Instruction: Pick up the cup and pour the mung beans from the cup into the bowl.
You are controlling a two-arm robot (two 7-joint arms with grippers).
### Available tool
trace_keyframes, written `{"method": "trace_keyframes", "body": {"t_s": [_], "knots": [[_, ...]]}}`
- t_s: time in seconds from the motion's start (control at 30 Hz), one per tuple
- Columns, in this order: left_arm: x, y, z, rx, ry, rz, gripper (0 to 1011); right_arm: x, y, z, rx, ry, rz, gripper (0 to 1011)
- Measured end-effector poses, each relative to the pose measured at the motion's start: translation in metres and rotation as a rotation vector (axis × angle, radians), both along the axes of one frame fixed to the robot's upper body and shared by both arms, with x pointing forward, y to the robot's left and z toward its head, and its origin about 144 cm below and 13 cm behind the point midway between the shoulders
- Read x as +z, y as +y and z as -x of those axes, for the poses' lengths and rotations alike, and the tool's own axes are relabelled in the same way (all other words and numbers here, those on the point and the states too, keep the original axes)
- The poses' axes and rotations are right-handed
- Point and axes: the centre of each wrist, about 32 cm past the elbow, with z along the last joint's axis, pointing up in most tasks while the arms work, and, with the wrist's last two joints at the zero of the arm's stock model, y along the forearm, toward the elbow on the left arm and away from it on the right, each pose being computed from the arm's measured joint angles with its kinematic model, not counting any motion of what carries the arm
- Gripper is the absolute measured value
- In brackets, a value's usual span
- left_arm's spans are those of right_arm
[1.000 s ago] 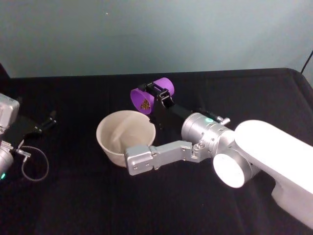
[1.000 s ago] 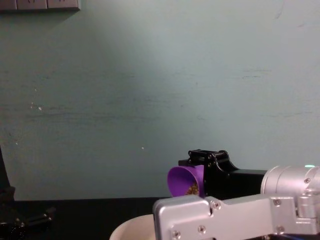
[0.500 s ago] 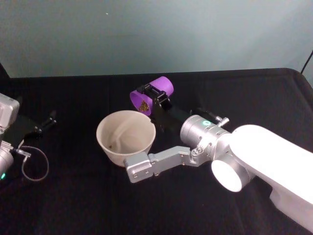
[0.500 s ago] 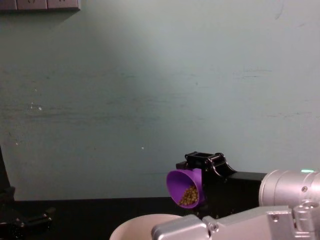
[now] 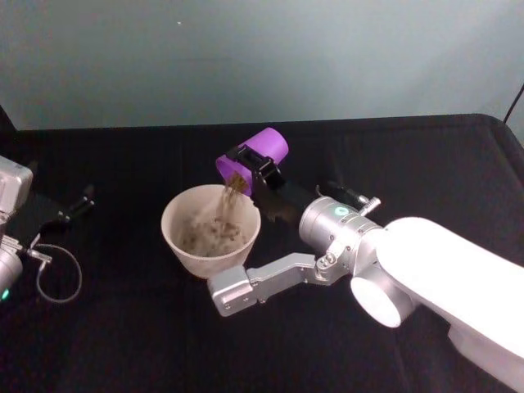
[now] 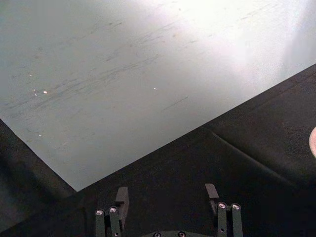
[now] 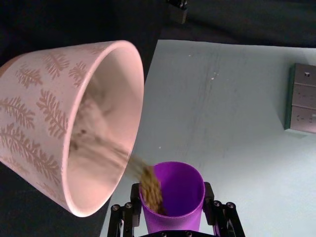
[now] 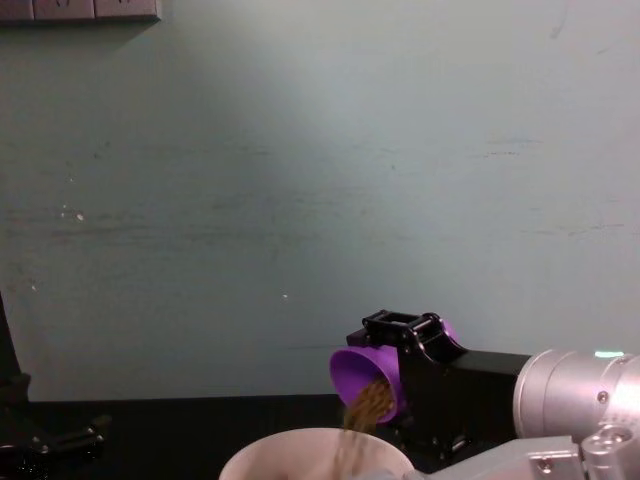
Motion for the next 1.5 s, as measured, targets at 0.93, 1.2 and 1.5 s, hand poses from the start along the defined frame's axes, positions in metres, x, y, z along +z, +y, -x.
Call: {"method": "trace_keyframes", "body": {"t_s": [0.93,1.2,1.5], "knots": [[0.0,0.0,0.0,0.0,0.0,0.0,1000,-0.009,0.001,0.002,0.026,-0.149,0.139,732],[0.0,0.0,0.0,0.0,0.0,0.0,1000,-0.013,0.002,0.003,0.04,-0.219,0.206,732],[0.0,0.0,0.0,0.0,0.0,0.0,1000,-0.009,-0.001,0.001,0.026,-0.19,0.153,732]]}}
